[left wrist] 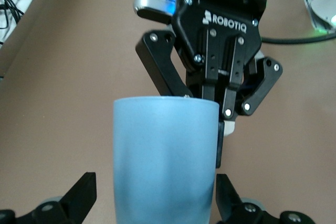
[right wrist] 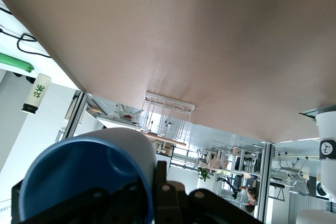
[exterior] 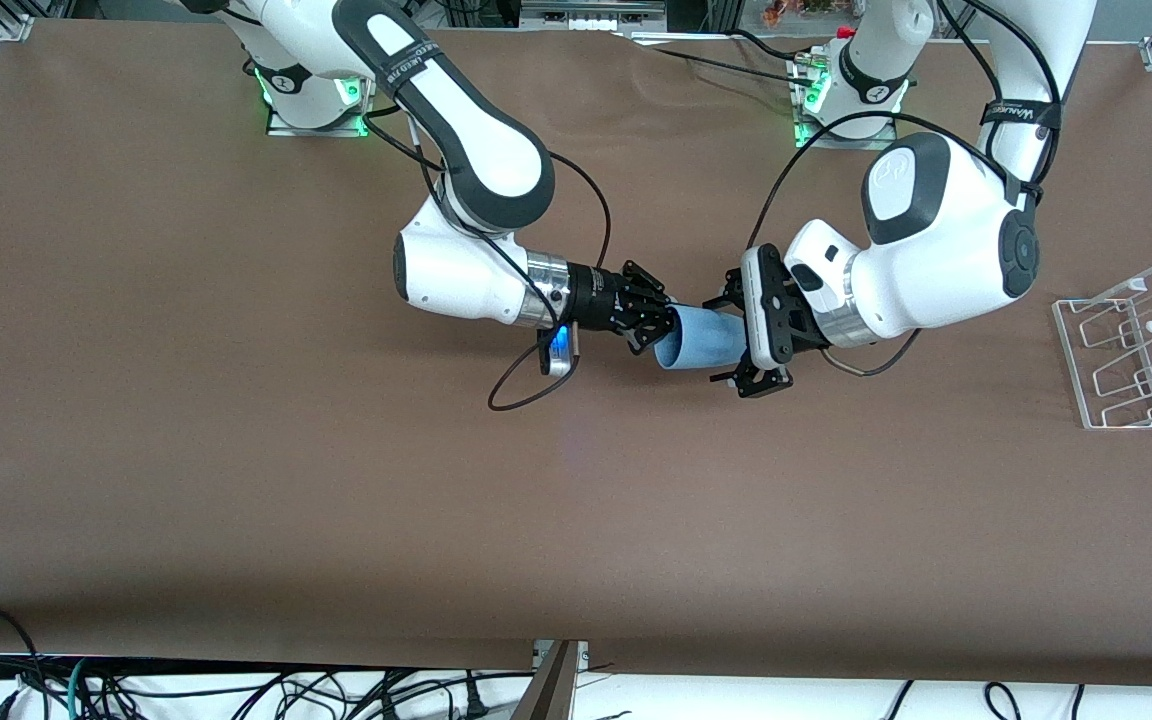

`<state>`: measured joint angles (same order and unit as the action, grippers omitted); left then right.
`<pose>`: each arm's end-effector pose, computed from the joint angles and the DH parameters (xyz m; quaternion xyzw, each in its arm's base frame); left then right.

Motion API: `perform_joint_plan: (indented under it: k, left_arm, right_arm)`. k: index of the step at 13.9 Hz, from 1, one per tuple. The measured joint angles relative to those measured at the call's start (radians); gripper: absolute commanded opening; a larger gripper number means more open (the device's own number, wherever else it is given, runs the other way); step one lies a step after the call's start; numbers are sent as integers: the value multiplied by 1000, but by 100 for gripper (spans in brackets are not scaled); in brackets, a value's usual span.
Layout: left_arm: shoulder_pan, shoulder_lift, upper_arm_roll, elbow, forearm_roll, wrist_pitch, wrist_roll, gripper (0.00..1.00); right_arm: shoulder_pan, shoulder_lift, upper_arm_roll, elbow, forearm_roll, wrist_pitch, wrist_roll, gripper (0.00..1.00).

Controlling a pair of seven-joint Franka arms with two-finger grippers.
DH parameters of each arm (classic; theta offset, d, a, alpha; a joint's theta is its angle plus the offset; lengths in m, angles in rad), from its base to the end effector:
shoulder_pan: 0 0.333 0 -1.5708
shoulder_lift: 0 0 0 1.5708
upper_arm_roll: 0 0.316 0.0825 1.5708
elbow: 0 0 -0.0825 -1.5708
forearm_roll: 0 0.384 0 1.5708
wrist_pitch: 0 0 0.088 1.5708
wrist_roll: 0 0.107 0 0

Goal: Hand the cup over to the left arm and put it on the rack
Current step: 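Close the left gripper on the cup's base beside the right gripper, then open the right gripper and pull the left gripper away with the cup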

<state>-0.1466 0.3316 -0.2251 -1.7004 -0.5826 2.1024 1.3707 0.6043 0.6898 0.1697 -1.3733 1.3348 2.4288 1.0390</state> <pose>0.6104 -0.2508 0.4212 0.7186 -0.6323 0.1677 0.2360 0.5655 0.5132 0.3549 -0.6768 0.5004 0.3287 0.4284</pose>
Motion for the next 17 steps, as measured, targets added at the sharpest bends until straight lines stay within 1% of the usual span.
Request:
perform_joint_plan:
  k: [3,4,5,6,8,12,13,14,16,17]
  left_arm:
    - [0,5,-1,-3,24,0,0,99]
    - [0,6,-1,-5,33,0,-1,88]
    - [0,6,-1,-5,46,0,-1,63]
    - [0,6,-1,-5,57,0,-2,30]
    - [0,6,-2,-6,64,-1,-2,0]
    - [0,6,-3,-7,67,0,-6,0]
    - [0,6,-3,-7,67,0,-6,0]
    - [0,6,-3,-7,67,0,-7,0]
    - [0,6,-3,-7,67,0,-15,0]
    - [0,6,-3,-7,67,0,-18,0]
  right_arm:
    - [0,0,0,0,3,0,0,0]
    - [0,0,0,0,3,0,0,0]
    - [0,0,0,0,4,0,0,0]
    - [0,0,-1,0,4,0,0,0]
    - [0,1,-4,0,4,9,1,0]
    - [0,2,-4,0,6,8,5,0]
    - [0,3,-4,0,6,8,6,11]
    - [0,3,-4,0,6,8,6,31]
    - [0,3,-4,3,6,8,5,51]
    - [-1,3,-6,8,6,8,5,54]
